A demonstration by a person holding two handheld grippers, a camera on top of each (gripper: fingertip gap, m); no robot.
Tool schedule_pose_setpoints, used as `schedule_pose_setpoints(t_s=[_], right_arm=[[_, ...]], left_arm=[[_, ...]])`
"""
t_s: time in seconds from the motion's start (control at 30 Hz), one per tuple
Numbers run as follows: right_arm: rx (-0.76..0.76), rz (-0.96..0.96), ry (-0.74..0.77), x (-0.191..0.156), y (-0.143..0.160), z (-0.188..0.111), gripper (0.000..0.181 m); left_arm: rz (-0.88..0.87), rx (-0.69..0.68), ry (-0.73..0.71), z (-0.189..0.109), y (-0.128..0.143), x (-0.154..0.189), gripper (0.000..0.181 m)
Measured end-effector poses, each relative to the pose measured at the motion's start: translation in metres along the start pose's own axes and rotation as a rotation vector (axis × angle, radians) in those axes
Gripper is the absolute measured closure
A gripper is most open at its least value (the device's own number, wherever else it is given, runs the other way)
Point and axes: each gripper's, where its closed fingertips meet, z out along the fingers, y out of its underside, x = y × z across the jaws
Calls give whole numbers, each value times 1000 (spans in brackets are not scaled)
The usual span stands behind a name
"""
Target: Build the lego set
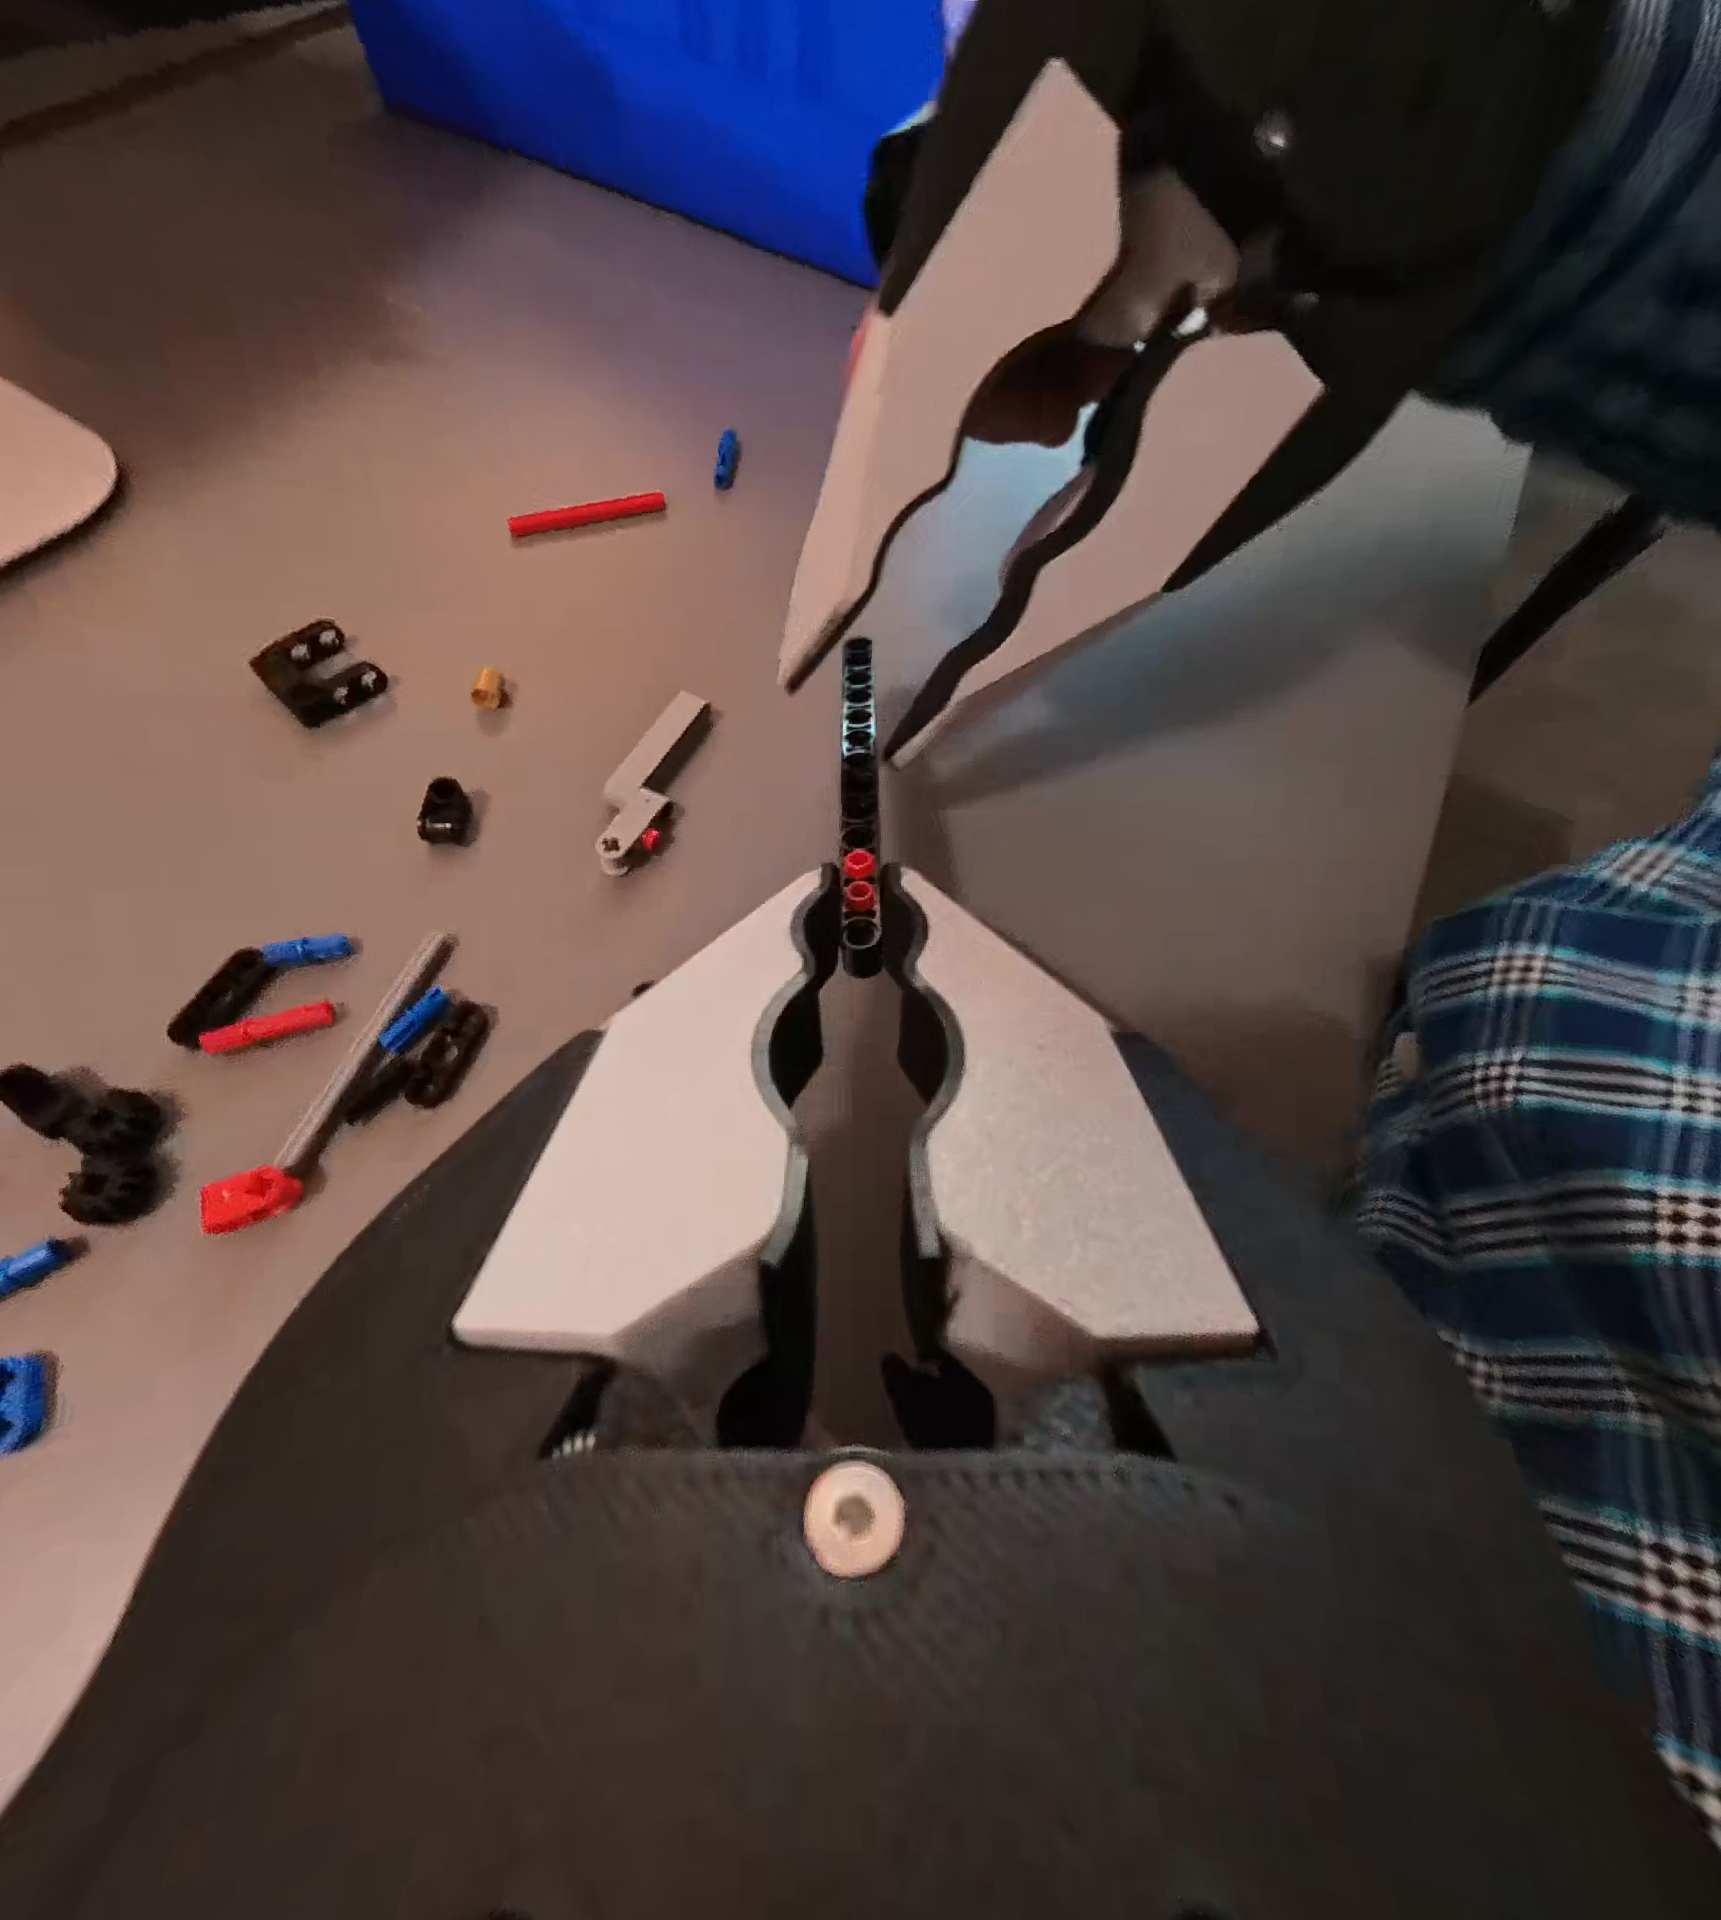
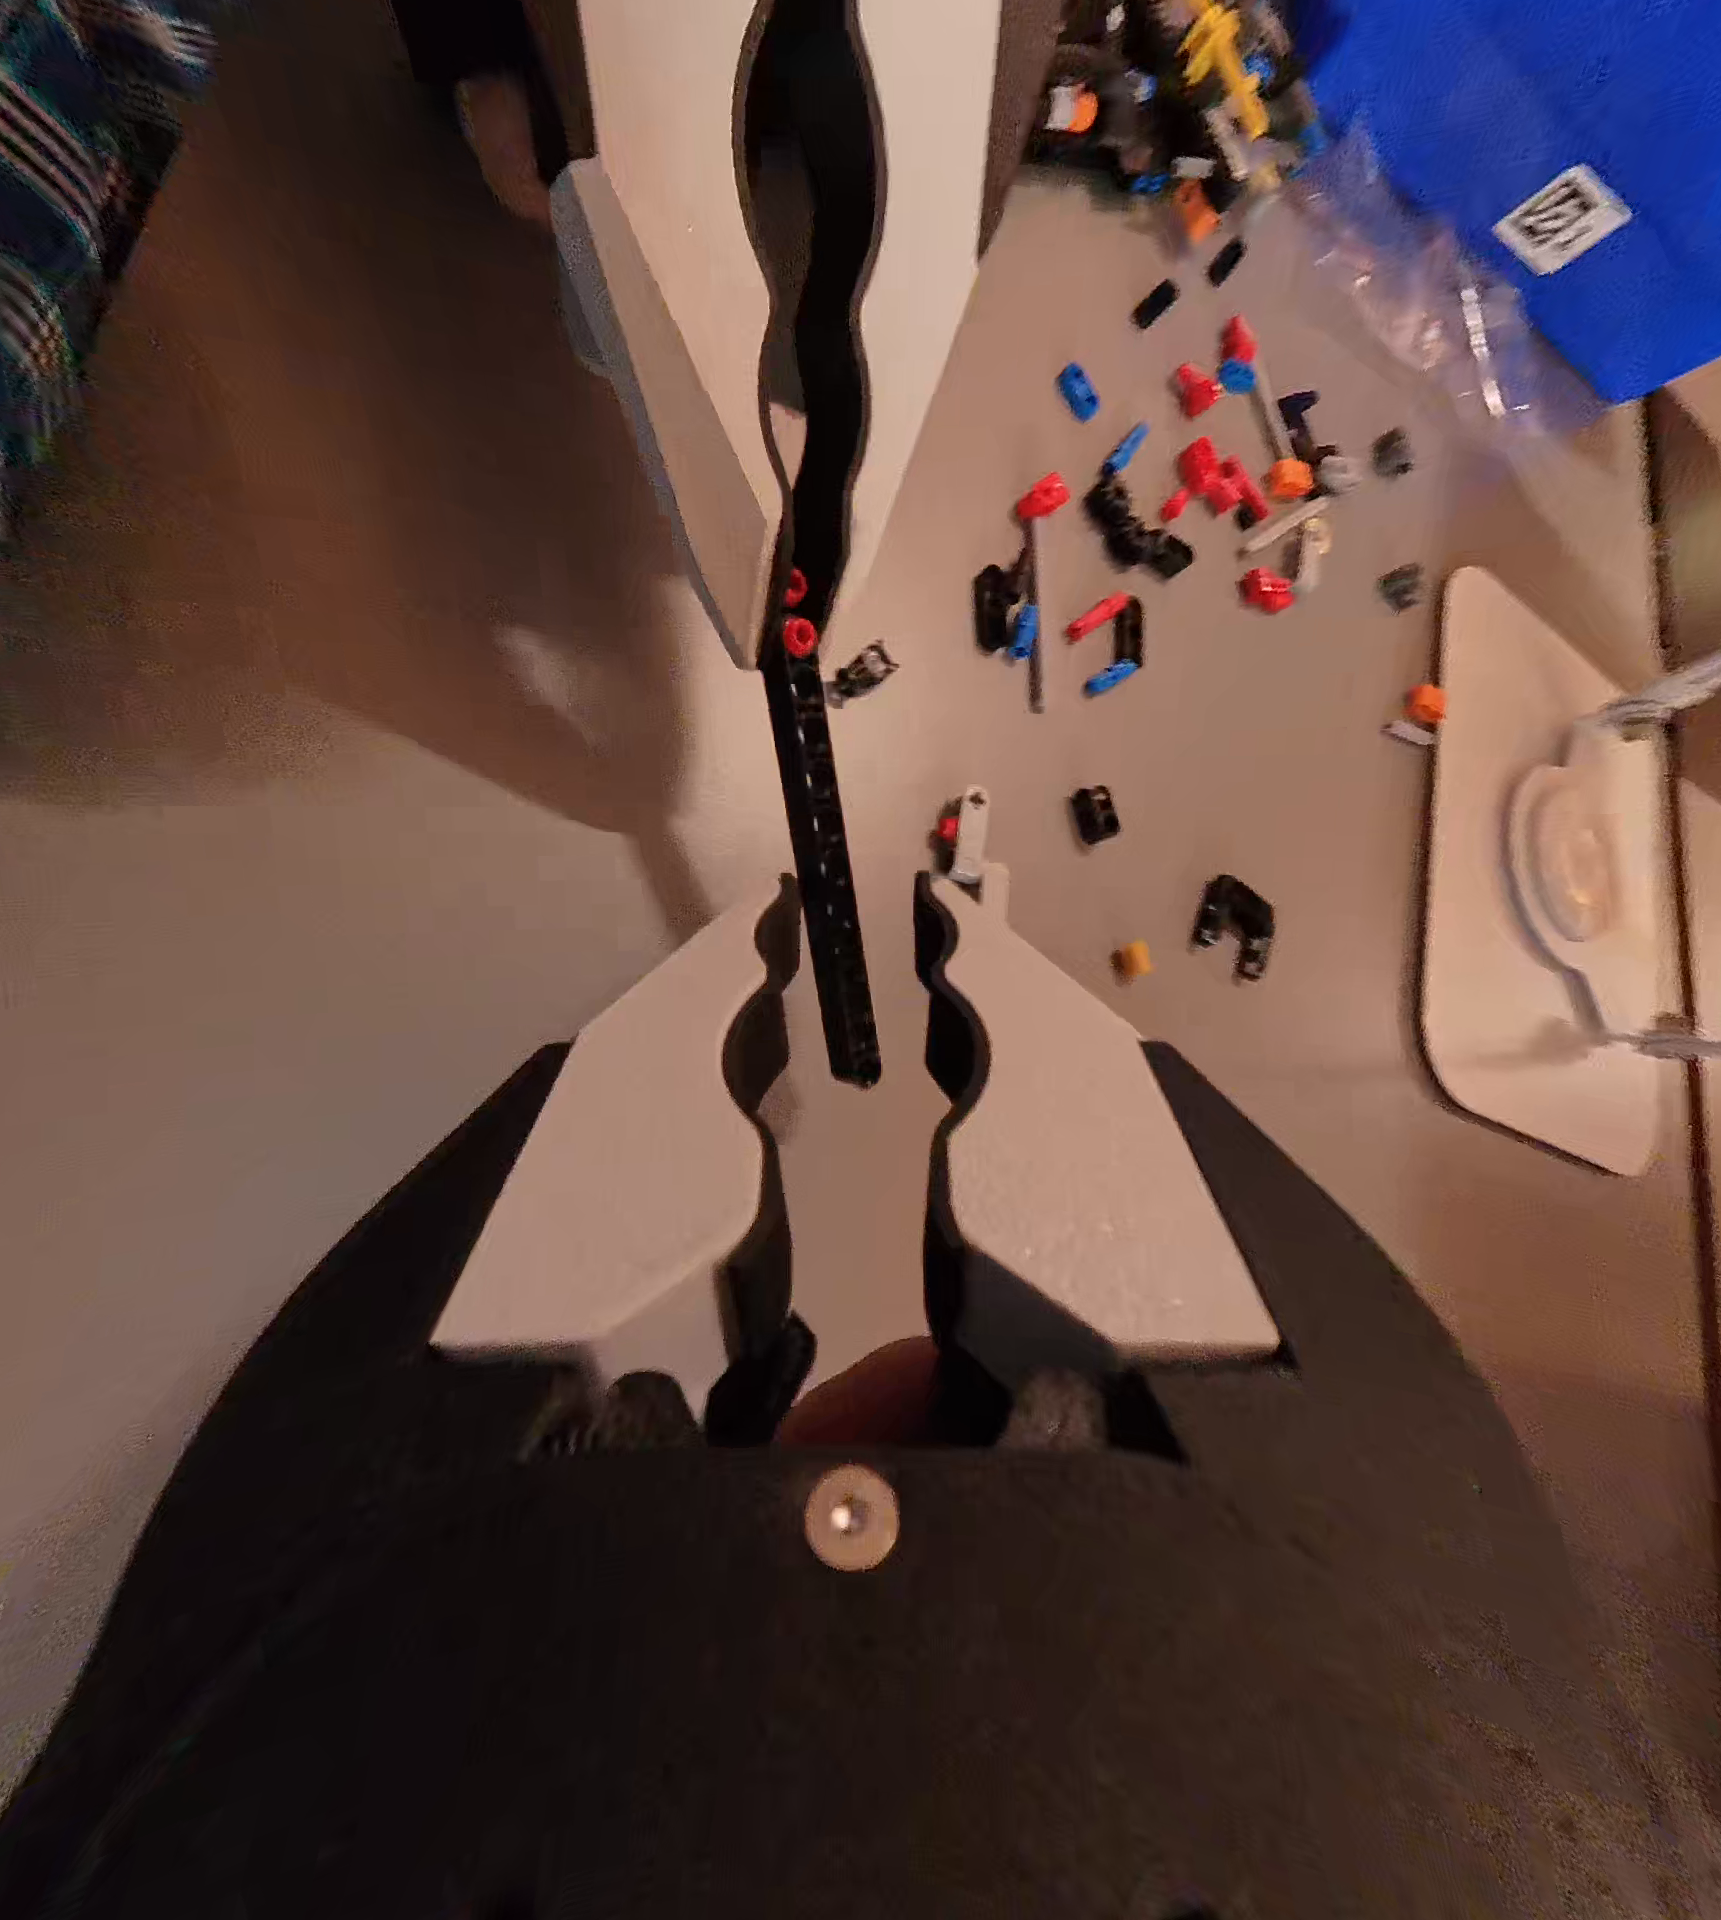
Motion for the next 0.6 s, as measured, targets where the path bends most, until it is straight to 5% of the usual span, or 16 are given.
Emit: schedule_pose_setpoints(t_s=[0.13, 0.6], right_arm=[[-35, -18, -104, -13, 5, 12, 174], [-155, -38, -261, -19, 20, 13, 168]], left_arm=[[86, -54, -32, 4, 7, 1, 175], [120, -164, -17, 8, 26, 5, 164]])
